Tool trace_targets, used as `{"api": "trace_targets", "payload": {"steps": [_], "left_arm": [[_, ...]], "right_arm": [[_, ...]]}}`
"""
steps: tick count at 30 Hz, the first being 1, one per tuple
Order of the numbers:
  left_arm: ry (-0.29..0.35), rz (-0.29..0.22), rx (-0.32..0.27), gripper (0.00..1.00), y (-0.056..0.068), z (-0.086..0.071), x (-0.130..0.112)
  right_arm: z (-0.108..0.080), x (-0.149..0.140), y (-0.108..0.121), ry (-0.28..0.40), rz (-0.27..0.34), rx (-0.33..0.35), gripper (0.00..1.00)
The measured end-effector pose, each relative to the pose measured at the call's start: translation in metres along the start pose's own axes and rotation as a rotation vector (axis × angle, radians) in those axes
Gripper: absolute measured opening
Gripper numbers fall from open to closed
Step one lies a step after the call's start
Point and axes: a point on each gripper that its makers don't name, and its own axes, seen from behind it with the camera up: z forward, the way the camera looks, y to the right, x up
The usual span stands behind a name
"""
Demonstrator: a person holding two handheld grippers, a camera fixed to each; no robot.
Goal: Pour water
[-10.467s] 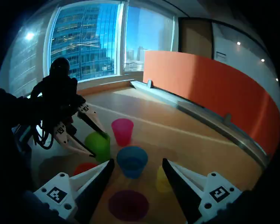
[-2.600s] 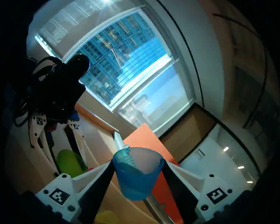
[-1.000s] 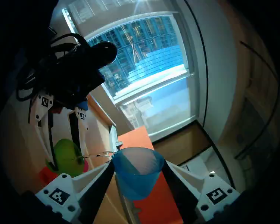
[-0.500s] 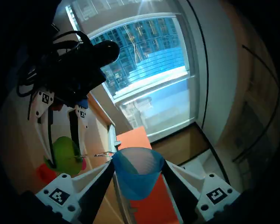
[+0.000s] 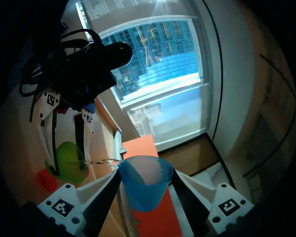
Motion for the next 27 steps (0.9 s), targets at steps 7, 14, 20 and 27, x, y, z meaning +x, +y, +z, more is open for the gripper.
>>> {"api": "trace_targets", "payload": {"steps": [7, 14, 20, 27], "left_arm": [[-0.002, 0.003, 0.003, 0.89, -0.0012, -0.0002, -0.0003], [-0.002, 0.002, 0.002, 0.89, -0.0012, -0.0005, -0.0004], [-0.001, 0.003, 0.001, 0.89, -0.0005, 0.0002, 0.0008], [-0.001, 0.004, 0.003, 0.89, -0.0011, 0.0002, 0.0008]], "right_arm": [[0.0015, 0.0004, -0.0003, -0.001, -0.026, 0.000, 0.91], [0.0028, 0.0023, -0.0007, 0.000, -0.055, -0.003, 0.91], [0.0045, 0.0043, 0.0001, -0.001, -0.082, -0.005, 0.91], [0.0049, 0.0064, 0.0012, -0.003, -0.112, -0.007, 0.91]]}}
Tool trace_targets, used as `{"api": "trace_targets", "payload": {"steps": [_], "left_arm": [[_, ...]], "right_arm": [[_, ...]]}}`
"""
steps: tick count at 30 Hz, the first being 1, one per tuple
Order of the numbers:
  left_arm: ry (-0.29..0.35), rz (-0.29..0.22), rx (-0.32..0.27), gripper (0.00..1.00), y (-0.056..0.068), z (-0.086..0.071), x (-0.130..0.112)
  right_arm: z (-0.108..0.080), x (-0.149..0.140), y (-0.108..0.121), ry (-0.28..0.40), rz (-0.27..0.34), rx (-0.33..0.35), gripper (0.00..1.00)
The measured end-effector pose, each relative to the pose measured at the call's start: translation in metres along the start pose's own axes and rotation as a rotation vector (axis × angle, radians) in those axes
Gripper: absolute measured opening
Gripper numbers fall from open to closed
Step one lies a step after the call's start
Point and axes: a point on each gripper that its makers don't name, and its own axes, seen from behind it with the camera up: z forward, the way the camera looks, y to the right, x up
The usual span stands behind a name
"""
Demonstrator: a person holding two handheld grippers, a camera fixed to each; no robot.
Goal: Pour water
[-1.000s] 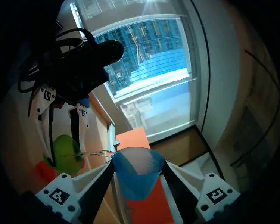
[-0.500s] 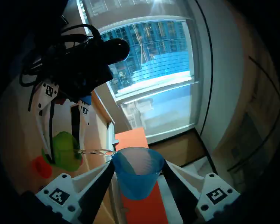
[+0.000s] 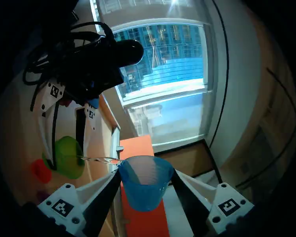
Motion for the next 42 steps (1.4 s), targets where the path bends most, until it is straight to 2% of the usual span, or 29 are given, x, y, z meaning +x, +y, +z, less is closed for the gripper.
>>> {"api": "trace_targets", "payload": {"steps": [21, 42], "left_arm": [[0.002, -0.001, -0.001, 0.89, -0.0002, 0.0014, -0.0009], [0.006, 0.001, 0.002, 0.89, -0.0016, 0.0042, 0.0003]], "right_arm": [[0.0018, 0.0031, 0.0035, -0.005, -0.078, -0.012, 0.91], [0.0066, 0.0014, 0.0063, -0.015, -0.182, -0.015, 0.91]]}}
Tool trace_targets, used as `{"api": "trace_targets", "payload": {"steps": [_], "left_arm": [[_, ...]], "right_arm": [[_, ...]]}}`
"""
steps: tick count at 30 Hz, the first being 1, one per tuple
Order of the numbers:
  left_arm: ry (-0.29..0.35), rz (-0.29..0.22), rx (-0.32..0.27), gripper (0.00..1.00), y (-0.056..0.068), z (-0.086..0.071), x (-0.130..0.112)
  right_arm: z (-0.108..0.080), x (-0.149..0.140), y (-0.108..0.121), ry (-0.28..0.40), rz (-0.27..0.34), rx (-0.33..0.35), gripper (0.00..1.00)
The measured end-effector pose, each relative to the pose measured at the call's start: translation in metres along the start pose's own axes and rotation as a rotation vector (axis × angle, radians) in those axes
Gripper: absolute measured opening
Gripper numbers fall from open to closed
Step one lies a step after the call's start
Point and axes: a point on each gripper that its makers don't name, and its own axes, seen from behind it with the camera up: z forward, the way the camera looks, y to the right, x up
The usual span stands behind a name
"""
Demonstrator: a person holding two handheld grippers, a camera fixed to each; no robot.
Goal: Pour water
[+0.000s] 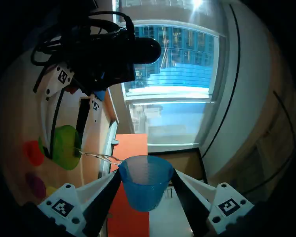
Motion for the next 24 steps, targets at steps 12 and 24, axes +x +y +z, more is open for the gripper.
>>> {"api": "trace_targets", "payload": {"steps": [12, 24], "left_arm": [[0.002, -0.003, 0.001, 0.89, -0.0008, 0.0015, -0.0005], [0.009, -0.005, 0.001, 0.89, -0.0005, 0.0028, 0.0003]], "right_arm": [[0.0052, 0.0015, 0.0014, -0.004, -0.064, 0.000, 0.91], [0.0094, 0.0077, 0.0006, 0.001, -0.112, -0.003, 0.91]]}}
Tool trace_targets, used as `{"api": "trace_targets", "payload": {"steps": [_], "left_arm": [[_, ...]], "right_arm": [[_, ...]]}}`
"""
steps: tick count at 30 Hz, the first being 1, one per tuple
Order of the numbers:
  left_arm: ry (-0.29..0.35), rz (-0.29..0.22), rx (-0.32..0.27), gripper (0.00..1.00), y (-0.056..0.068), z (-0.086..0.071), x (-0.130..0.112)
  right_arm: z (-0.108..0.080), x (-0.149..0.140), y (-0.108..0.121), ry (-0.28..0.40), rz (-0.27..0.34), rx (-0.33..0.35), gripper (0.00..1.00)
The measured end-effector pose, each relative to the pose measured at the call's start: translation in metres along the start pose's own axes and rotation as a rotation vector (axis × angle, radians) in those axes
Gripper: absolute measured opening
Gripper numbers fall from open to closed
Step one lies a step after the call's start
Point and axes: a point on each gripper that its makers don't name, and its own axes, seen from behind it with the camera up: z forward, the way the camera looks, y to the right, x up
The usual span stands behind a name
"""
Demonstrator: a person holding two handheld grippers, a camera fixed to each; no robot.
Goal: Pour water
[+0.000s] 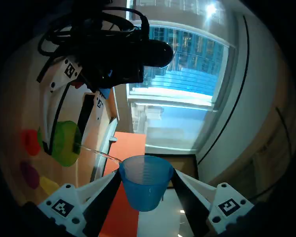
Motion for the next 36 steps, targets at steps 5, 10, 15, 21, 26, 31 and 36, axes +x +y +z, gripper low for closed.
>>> {"api": "trace_targets", "payload": {"steps": [5, 10, 15, 21, 26, 31, 36], "left_arm": [[0.004, -0.002, -0.002, 0.89, -0.001, 0.000, 0.001], [0.007, -0.002, 0.000, 0.89, -0.002, 0.000, 0.003], [0.014, -0.004, 0.000, 0.89, -0.002, 0.000, 0.005], [0.019, -0.004, 0.000, 0.89, -0.002, 0.000, 0.007], [0.020, -0.004, 0.002, 0.89, -0.002, -0.001, 0.008], [0.021, 0.005, 0.002, 0.89, -0.002, -0.002, 0.009], [0.023, 0.012, 0.005, 0.89, -0.002, -0.003, 0.012]], "right_arm": [[-0.001, 0.003, -0.001, -0.001, -0.020, 0.001, 0.91], [-0.001, 0.007, -0.004, 0.000, -0.041, 0.006, 0.91], [-0.002, 0.010, -0.004, 0.004, -0.042, 0.009, 0.91], [-0.003, 0.009, -0.004, 0.005, 0.000, 0.007, 0.91], [-0.006, 0.008, -0.001, 0.015, 0.103, -0.015, 0.91], [-0.011, 0.001, 0.001, 0.018, 0.250, -0.043, 0.91], [-0.016, -0.007, 0.000, 0.021, 0.428, -0.064, 0.91]]}}
